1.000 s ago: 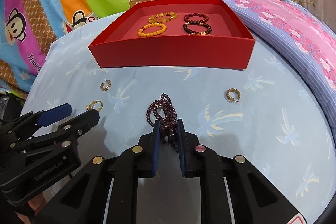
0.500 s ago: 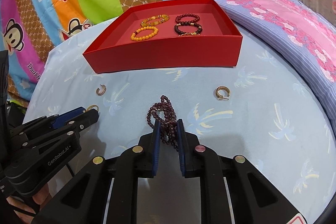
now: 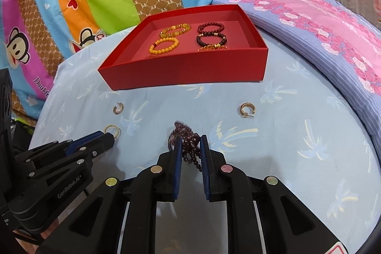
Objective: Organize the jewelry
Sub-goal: 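Grasp the red-stone gold ring with the left tool while the right tool holds the bracelet, then carry the held ring and bracelet into the red box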
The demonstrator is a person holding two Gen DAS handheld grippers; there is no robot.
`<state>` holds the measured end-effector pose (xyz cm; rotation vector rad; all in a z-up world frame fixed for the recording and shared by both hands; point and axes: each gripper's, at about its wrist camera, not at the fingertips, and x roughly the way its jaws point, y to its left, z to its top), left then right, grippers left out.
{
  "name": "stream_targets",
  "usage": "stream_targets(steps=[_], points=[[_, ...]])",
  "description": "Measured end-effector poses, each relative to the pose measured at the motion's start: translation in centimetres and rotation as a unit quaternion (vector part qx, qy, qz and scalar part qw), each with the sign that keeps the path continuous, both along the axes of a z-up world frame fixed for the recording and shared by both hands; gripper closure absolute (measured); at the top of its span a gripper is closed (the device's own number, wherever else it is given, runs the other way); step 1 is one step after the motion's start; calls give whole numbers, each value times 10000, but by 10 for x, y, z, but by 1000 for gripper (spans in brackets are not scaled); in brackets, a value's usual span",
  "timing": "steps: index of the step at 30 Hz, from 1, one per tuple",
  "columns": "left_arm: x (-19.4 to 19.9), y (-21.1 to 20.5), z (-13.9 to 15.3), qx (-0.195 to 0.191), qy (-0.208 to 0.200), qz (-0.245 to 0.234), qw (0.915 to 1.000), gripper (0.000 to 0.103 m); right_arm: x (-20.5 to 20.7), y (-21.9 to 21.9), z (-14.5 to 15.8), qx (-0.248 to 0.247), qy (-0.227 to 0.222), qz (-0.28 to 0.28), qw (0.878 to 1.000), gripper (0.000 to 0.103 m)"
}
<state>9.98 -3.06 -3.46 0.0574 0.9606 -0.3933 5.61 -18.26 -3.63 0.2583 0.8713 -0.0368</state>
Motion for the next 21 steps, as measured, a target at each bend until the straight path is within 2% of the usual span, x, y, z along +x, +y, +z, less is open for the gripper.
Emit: stream_targets(steps=[3,6,17,21], points=[[-4,-3,9,-37,-61,-48,10000,89,-2,-1,7,5,-75,-6,10000,90],[-5,-5,19,-76,-127,-77,9999,89,-4,-3,15,10,-167,-2,9999,96],[-4,-7,48,-174,-331,-130,9992,89,-6,-11,30,6,-341,-25,9994,96],[1,-9,57,-207,-389,-145,9989,89,-3,-14,45,10,-506,-4,9987,96]])
